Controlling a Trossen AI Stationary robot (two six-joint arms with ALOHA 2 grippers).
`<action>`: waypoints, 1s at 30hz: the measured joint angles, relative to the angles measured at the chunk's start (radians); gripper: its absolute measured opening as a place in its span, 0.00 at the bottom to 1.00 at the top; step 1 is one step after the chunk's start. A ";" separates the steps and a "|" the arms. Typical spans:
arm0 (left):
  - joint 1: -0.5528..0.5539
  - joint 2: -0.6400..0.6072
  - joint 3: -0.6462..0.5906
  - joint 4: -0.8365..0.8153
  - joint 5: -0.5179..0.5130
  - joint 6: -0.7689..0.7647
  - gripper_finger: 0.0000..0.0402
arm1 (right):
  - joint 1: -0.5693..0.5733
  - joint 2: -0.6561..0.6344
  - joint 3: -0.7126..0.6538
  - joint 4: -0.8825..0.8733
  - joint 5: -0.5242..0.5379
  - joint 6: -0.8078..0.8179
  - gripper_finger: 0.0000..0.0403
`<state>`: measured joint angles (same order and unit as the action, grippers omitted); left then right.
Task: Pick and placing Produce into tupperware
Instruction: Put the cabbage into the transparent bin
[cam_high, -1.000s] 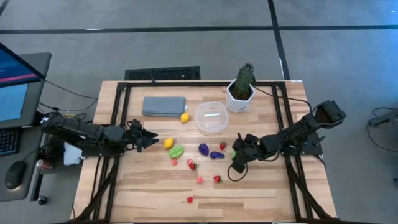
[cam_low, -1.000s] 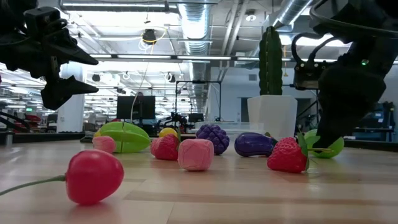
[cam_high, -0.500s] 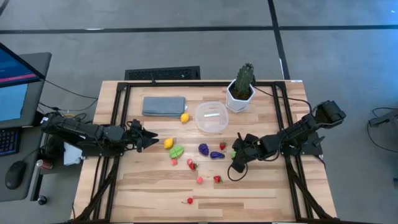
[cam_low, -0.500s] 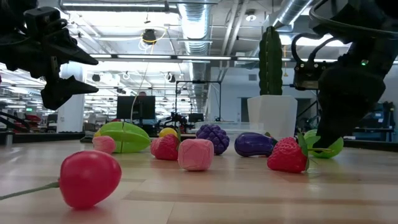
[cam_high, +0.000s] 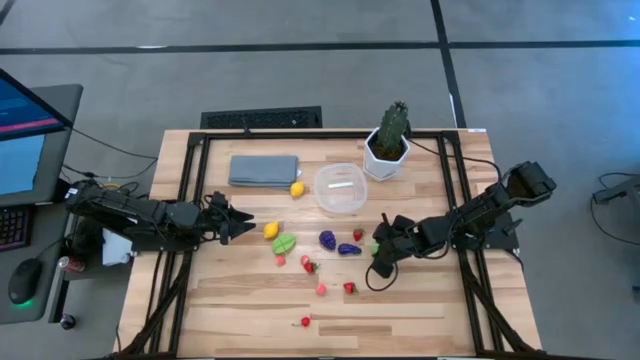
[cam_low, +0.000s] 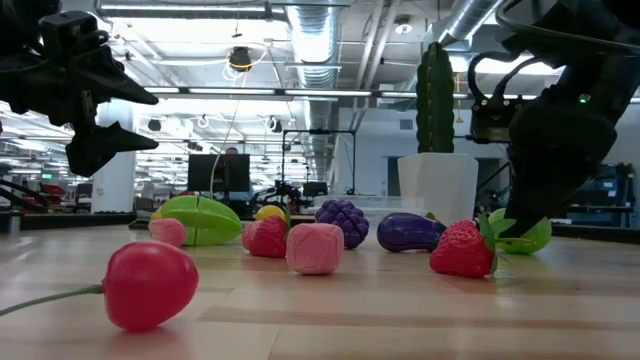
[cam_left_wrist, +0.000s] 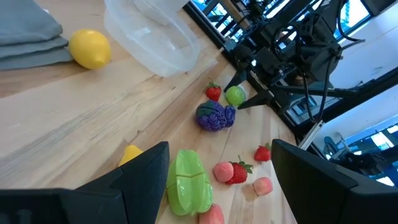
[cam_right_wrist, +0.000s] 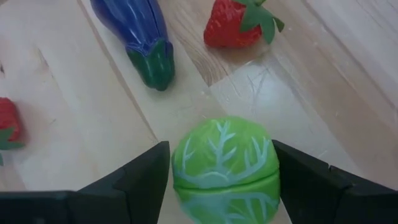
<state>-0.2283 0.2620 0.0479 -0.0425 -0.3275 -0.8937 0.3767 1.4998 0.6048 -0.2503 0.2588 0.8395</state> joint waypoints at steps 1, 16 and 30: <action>0.000 0.000 0.000 0.000 0.000 -0.001 0.68 | 0.000 0.000 0.000 0.002 0.000 0.000 0.72; 0.000 0.000 0.000 0.000 -0.002 -0.001 0.68 | 0.000 0.000 0.000 -0.010 0.000 0.000 0.72; 0.000 0.000 0.000 0.000 -0.002 -0.001 0.68 | 0.000 0.000 0.000 -0.010 0.000 -0.001 0.63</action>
<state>-0.2286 0.2619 0.0475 -0.0429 -0.3293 -0.8949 0.3767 1.4994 0.6048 -0.2606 0.2588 0.8387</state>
